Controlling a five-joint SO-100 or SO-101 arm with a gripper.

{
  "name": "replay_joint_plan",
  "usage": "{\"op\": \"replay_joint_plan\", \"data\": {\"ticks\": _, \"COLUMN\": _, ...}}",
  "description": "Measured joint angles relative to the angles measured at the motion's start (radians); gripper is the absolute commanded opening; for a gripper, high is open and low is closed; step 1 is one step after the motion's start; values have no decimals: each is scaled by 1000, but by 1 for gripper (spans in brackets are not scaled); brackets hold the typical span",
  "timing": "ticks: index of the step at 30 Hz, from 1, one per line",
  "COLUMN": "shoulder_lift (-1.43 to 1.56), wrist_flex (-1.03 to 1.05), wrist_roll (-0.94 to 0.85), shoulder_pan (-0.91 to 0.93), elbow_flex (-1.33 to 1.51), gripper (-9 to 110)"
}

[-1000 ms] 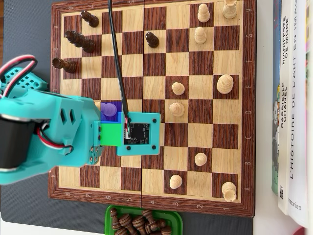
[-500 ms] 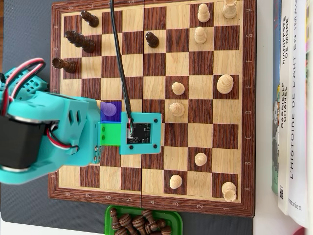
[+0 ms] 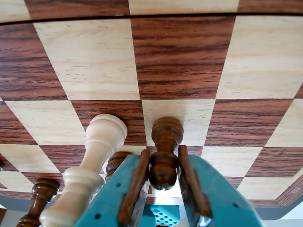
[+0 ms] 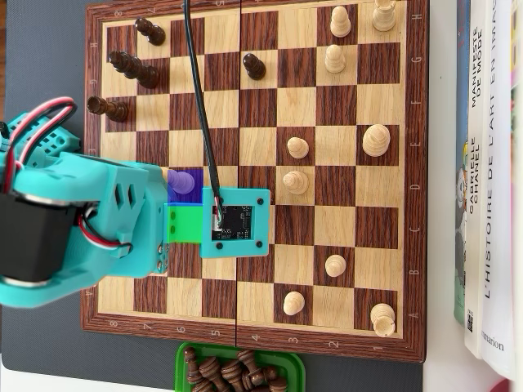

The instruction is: Play chess

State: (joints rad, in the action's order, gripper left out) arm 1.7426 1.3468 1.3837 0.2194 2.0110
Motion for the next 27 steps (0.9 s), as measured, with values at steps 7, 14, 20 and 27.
{"op": "replay_joint_plan", "data": {"ticks": 7, "shoulder_lift": 0, "wrist_flex": 0, "wrist_roll": 0, "shoulder_pan": 0, "elbow_flex": 0, "gripper": 7}}
{"op": "replay_joint_plan", "data": {"ticks": 14, "shoulder_lift": 0, "wrist_flex": 0, "wrist_roll": -14, "shoulder_pan": 0, "elbow_flex": 0, "gripper": 7}}
{"op": "replay_joint_plan", "data": {"ticks": 20, "shoulder_lift": 0, "wrist_flex": 0, "wrist_roll": -43, "shoulder_pan": 8, "elbow_flex": -63, "gripper": 7}}
{"op": "replay_joint_plan", "data": {"ticks": 27, "shoulder_lift": 38, "wrist_flex": 0, "wrist_roll": -48, "shoulder_pan": 34, "elbow_flex": -84, "gripper": 7}}
